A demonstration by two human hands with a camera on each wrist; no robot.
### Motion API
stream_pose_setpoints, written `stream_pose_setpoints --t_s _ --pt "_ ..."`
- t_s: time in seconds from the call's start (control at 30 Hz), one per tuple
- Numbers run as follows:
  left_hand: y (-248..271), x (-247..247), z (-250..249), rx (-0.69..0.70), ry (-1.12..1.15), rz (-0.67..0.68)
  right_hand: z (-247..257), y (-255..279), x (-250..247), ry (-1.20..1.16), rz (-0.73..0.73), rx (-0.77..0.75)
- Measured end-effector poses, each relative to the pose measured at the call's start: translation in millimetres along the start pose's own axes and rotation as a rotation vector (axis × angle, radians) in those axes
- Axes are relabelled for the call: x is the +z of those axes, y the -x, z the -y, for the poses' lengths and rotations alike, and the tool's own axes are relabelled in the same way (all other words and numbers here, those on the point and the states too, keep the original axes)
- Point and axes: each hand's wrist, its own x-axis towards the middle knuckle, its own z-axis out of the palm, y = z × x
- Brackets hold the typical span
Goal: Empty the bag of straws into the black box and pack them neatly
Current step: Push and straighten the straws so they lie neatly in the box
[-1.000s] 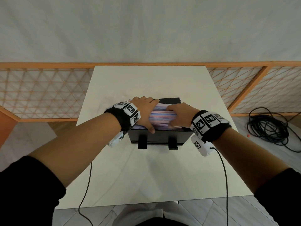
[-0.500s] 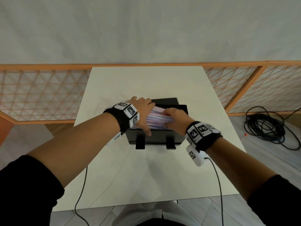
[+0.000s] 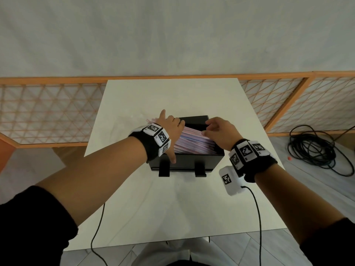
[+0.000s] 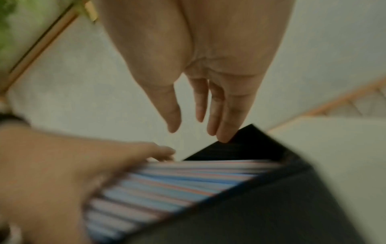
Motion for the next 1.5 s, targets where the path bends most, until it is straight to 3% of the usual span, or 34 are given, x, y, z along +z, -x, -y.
stream_pose_setpoints --t_s 0.13,0.27,0.43,0.67,0.8,0.93,1.03,1.17,1.27,1.4,1.5 --pt "-7.8 -4.7 -16.8 -0.005 -0.082 -0.004 9.4 -0.7 6.4 -0.91 0.125 0.379" --pt "-10.5 1.4 -29.5 -0.053 -0.072 0.031 7.1 -6.6 10.3 -1.279 0.16 0.612" --pt "-4.3 12.1 -32.4 -0.071 -0.008 -0.056 6.5 -17.6 13.8 -1.131 0.023 0.648" --pt "-4.7 18.0 -30.8 -0.052 0.069 -0.077 13.3 -31.3 40.6 -1.043 -0.06 0.77" --pt "2.3 17.7 -32.0 -0.047 0.057 -0.108 19.9 -25.9 34.9 -1.096 -0.023 0.766" --pt "5.8 20.3 -32.7 -0.058 0.084 -0.156 16.8 -21.5 30.9 -1.156 -0.067 0.669" --pt "6.3 20.9 -32.2 -0.052 0.091 -0.162 22.1 -17.4 26.7 -1.121 0.023 0.722" --pt "4.2 24.1 -31.9 -0.052 0.119 -0.157 11.3 -19.4 29.7 -1.061 0.0 0.716" --pt "2.2 22.1 -27.8 -0.031 0.081 -0.126 8.4 -17.7 33.2 -1.148 -0.026 0.736" --pt "2.7 11.3 -22.9 0.005 0.088 -0.093 4.6 -5.9 35.2 -1.122 -0.025 0.65" --pt "15.9 -5.0 -13.0 0.036 0.22 -0.197 6.1 9.0 35.0 -0.814 -0.065 0.482"
